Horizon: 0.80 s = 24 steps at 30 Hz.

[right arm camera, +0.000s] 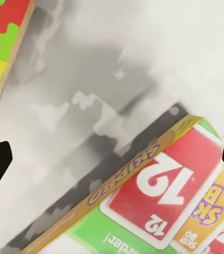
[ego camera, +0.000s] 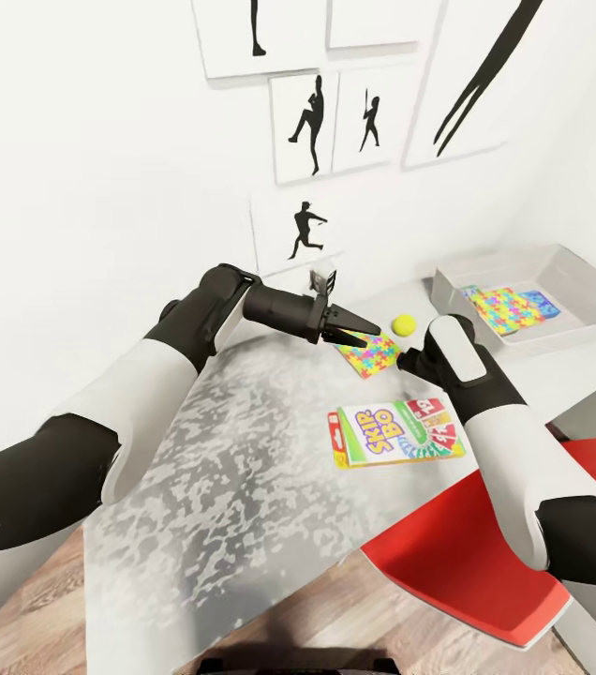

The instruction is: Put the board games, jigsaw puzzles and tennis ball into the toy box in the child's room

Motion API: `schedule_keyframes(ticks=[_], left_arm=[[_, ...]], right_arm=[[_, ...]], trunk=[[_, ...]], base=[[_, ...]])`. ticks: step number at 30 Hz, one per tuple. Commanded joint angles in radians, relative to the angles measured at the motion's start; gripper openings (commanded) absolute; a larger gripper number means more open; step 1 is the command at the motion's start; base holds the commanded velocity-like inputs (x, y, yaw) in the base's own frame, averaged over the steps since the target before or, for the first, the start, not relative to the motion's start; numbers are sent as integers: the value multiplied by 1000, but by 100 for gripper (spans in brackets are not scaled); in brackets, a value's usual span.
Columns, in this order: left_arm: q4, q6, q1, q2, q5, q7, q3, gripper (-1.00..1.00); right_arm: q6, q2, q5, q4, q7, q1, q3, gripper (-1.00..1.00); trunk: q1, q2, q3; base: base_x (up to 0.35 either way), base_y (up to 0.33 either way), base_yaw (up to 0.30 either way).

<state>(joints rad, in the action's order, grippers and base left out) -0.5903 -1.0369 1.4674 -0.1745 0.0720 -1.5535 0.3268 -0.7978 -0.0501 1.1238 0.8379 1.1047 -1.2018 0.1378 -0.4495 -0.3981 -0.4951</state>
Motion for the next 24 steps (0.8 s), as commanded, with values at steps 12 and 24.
schedule_keyframes(ticks=[12,24], left_arm=[[1,-10,1,0,3,-2,4,100],[1,-10,2,0,3,-2,4,100]], right_arm=[[-6,-8,8,-6,10,-5,2,100],[-6,-8,8,-6,11,-5,2,100]], trunk=[[0,-2,-21],[0,-2,-26]], base=[[0,28,0],[-14,30,-43]])
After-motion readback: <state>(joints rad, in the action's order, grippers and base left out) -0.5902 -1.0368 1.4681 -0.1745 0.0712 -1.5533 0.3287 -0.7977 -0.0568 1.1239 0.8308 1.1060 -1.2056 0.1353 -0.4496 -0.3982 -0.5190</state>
